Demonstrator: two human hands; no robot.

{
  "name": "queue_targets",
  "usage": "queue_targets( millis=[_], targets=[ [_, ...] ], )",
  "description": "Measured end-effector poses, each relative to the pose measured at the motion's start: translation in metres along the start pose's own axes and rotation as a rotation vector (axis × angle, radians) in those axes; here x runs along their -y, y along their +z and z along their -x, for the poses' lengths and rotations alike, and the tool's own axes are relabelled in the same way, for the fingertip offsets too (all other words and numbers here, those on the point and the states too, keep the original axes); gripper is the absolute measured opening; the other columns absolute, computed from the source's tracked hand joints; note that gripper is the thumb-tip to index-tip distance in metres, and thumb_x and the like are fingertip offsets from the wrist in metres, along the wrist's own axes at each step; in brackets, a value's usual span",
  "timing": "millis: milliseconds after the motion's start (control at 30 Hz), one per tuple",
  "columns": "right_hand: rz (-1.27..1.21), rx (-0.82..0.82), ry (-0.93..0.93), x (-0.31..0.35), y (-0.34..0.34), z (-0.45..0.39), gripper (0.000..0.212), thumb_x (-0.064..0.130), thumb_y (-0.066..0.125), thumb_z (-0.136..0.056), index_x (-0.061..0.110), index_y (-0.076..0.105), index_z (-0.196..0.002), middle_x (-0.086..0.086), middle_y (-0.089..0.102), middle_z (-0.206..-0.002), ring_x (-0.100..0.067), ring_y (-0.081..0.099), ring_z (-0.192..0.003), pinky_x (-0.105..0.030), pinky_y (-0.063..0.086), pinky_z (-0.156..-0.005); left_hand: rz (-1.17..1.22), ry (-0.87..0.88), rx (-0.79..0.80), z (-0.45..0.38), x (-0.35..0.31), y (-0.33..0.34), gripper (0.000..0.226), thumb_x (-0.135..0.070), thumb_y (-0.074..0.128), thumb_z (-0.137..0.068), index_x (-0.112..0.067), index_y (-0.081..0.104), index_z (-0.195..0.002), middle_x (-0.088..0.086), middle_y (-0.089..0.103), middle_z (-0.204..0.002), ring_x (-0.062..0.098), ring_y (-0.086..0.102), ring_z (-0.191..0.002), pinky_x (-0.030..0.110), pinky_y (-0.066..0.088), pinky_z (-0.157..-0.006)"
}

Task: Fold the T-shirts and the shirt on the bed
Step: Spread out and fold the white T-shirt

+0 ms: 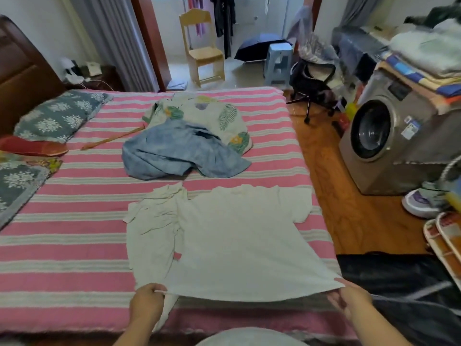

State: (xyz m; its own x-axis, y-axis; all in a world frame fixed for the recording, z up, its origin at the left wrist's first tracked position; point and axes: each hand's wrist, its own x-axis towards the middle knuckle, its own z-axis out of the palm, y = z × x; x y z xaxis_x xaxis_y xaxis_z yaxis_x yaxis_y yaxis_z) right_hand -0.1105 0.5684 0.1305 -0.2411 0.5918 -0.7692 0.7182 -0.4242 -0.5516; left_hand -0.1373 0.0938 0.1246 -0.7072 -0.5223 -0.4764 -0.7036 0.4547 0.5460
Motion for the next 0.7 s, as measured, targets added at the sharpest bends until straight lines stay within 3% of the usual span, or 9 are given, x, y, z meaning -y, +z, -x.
queue_targets(
  millis=[133,167,233,300,367,467,533,600,700],
  targets=[
    [-0.056,0.015,-0.282,0.045,0.016,0.059,0.018,0.025,0.073,-0.087,0.013,0.074,-0.101,-0.009,0.072,-0.094,-0.024,0.067,-0.081,-0.034,0.055,-0.074,-0.111,0.349,-0.051,0.034,-0.056,-0.014,0.028,-0.009,0.053,-0.098,-0.015,0.078,-0.108,0.004,0.072,-0.119,0.025,0.064,-0.107,0.034,0.048,-0.093],
    [-0.035,0.092,-0.404,0.056,0.023,0.079,0.011,0.021,0.07,-0.091,0.019,0.074,-0.101,-0.006,0.073,-0.101,-0.022,0.067,-0.088,-0.032,0.054,-0.076,-0.05,0.449,-0.049,0.045,-0.075,-0.014,0.027,-0.009,0.055,-0.098,-0.015,0.079,-0.109,0.0,0.072,-0.115,0.02,0.065,-0.106,0.029,0.048,-0.093],
    [0.158,0.231,-0.738,0.074,0.043,0.117,0.031,0.003,0.059,-0.097,0.031,0.071,-0.1,-0.002,0.07,-0.118,-0.02,0.065,-0.106,-0.029,0.049,-0.087,0.014,0.641,0.045,0.07,-0.114,-0.011,0.028,-0.006,0.058,-0.096,-0.019,0.079,-0.11,-0.009,0.072,-0.108,0.004,0.064,-0.099,0.012,0.044,-0.088],
    [0.283,0.377,-0.951,0.083,0.065,0.155,0.047,-0.006,0.052,-0.096,0.033,0.065,-0.118,0.007,0.063,-0.13,-0.01,0.058,-0.121,-0.021,0.042,-0.099,0.011,0.776,0.184,0.095,-0.147,-0.006,0.032,-0.003,0.061,-0.094,-0.023,0.079,-0.111,-0.015,0.072,-0.106,-0.005,0.063,-0.096,0.004,0.043,-0.087],
    [0.246,0.508,-1.047,0.087,0.083,0.191,0.056,-0.007,0.052,-0.096,0.033,0.052,-0.135,0.019,0.061,-0.126,0.009,0.058,-0.111,-0.009,0.043,-0.092,0.05,0.803,0.366,0.123,-0.172,-0.003,0.034,-0.004,0.062,-0.095,-0.031,0.077,-0.111,-0.022,0.071,-0.102,-0.006,0.065,-0.092,0.01,0.049,-0.085],
    [0.093,0.61,-1.036,0.082,0.092,0.213,0.035,-0.007,0.059,-0.093,0.027,0.063,-0.103,0.018,0.069,-0.084,0.004,0.064,-0.077,-0.012,0.046,-0.07,0.098,0.851,0.516,0.155,-0.186,-0.003,0.028,-0.011,0.061,-0.095,-0.035,0.074,-0.104,-0.014,0.073,-0.092,0.01,0.07,-0.081,0.029,0.057,-0.078],
    [0.09,0.603,-1.049,0.083,0.087,0.218,0.023,-0.002,0.065,-0.091,0.02,0.068,-0.085,0.012,0.067,-0.071,-0.001,0.059,-0.067,-0.016,0.044,-0.064,0.101,0.877,0.55,0.163,-0.185,-0.006,0.021,-0.016,0.062,-0.097,-0.034,0.073,-0.1,-0.009,0.073,-0.087,0.013,0.07,-0.079,0.032,0.057,-0.078],
    [0.09,0.628,-1.046,0.083,0.081,0.216,0.023,-0.002,0.067,-0.09,0.019,0.074,-0.084,0.009,0.073,-0.078,-0.001,0.063,-0.072,-0.015,0.046,-0.068,0.064,0.89,0.471,0.16,-0.183,-0.009,0.014,-0.023,0.062,-0.098,-0.033,0.072,-0.098,-0.012,0.072,-0.083,0.01,0.068,-0.078,0.033,0.056,-0.075],
    [0.16,0.66,-1.034,0.077,0.076,0.212,0.021,0.001,0.067,-0.092,0.019,0.078,-0.089,0.009,0.076,-0.084,-0.002,0.068,-0.079,-0.017,0.048,-0.073,0.038,1.039,0.083,0.153,-0.184,-0.016,0.008,-0.025,0.065,-0.097,-0.03,0.07,-0.094,-0.016,0.065,-0.083,0.007,0.062,-0.077,0.028,0.05,-0.069]
  ],
)
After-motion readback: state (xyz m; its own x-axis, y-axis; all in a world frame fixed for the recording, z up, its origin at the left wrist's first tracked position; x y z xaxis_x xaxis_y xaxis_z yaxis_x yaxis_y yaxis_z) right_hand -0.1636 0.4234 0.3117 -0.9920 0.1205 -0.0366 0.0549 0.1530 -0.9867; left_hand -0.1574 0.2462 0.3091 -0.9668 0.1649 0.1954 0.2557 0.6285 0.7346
